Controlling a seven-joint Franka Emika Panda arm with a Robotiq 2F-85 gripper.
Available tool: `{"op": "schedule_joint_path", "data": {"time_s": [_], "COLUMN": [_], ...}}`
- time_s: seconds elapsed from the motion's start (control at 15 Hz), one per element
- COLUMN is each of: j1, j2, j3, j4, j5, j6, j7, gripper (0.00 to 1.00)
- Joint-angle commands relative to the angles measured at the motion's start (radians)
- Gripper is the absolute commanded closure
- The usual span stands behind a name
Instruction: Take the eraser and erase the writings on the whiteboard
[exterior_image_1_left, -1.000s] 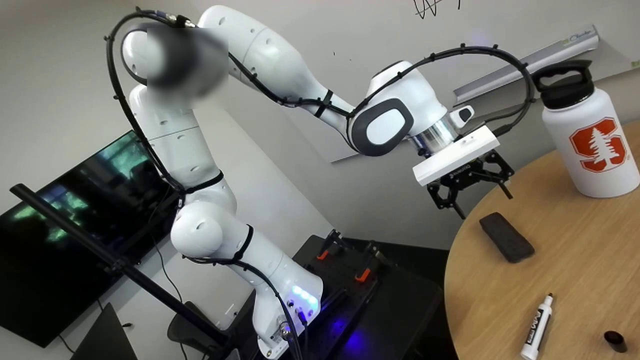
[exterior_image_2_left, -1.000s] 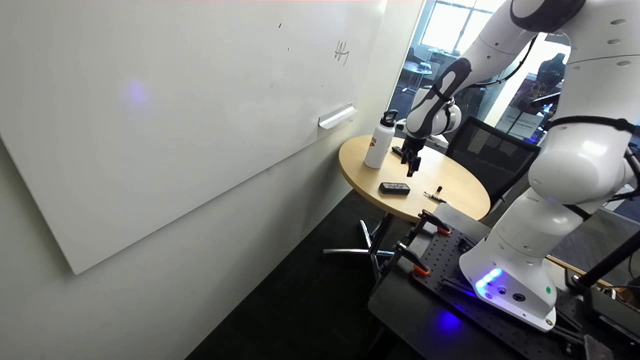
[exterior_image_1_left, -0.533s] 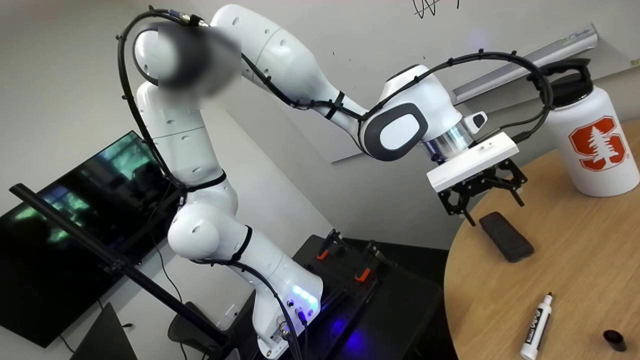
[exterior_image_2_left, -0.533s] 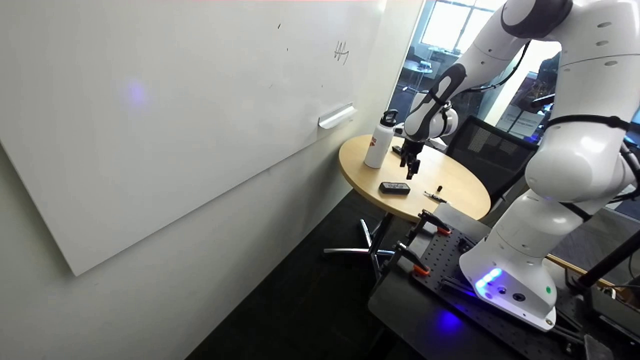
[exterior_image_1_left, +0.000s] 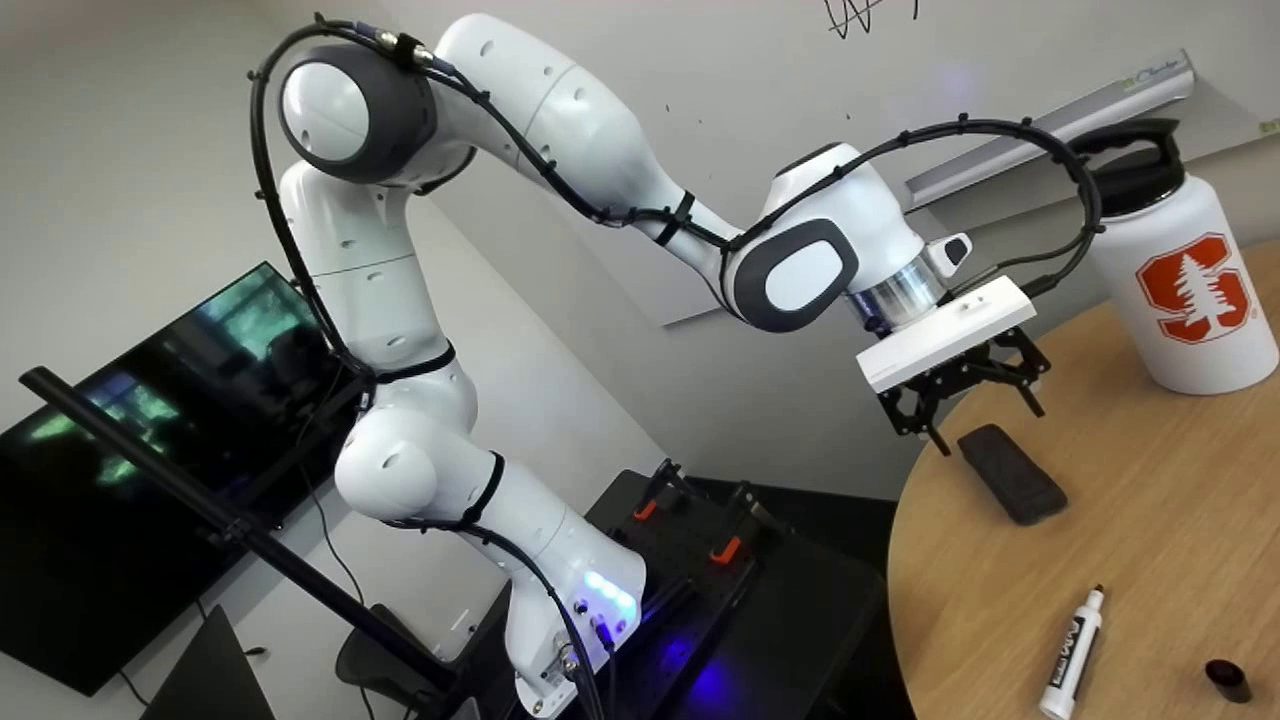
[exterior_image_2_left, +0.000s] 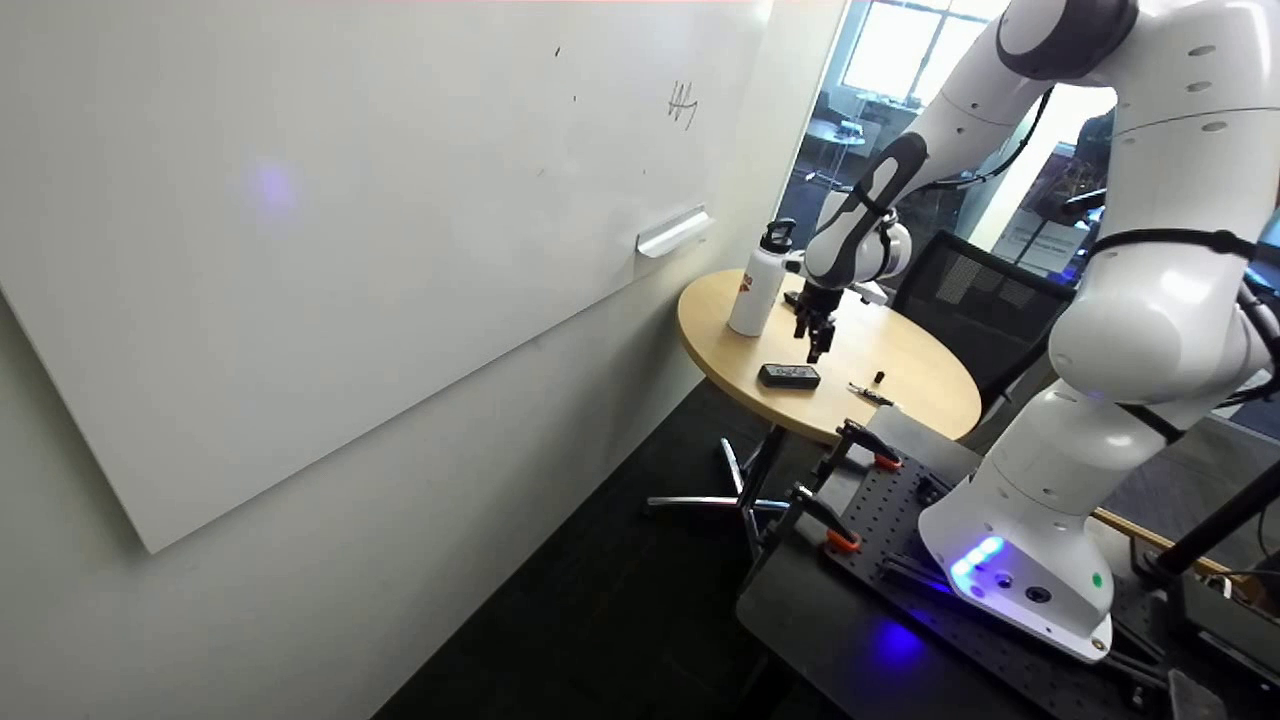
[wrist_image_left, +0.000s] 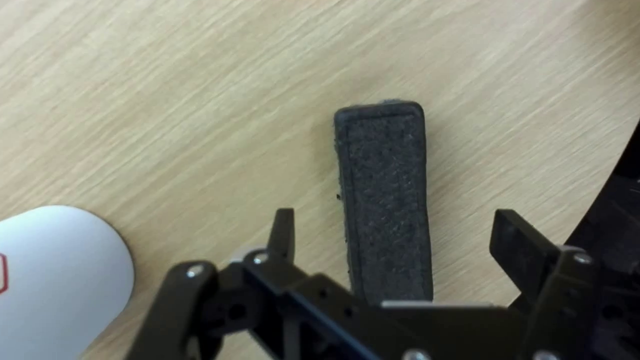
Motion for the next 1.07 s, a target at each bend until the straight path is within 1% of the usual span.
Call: {"op": "schedule_joint_path", "data": {"time_s": [0.0, 0.33, 0.67, 1.0], "j1": [-0.024, -0.029, -0.049, -0.054], "j2": [0.027, 0.060, 0.085, 0.106], "j3": [0.031, 0.037, 0.057, 0.059], "j4": [-0.005, -0.003, 0.004, 0.010], "j5": [0.003, -0.009, -0.006, -0.009], "j6": [0.069, 0.111, 0.124, 0.135], "j7": [-0.002, 0.002, 0.001, 0.006], "gripper": [0.00, 0.00, 0.00, 0.00]}}
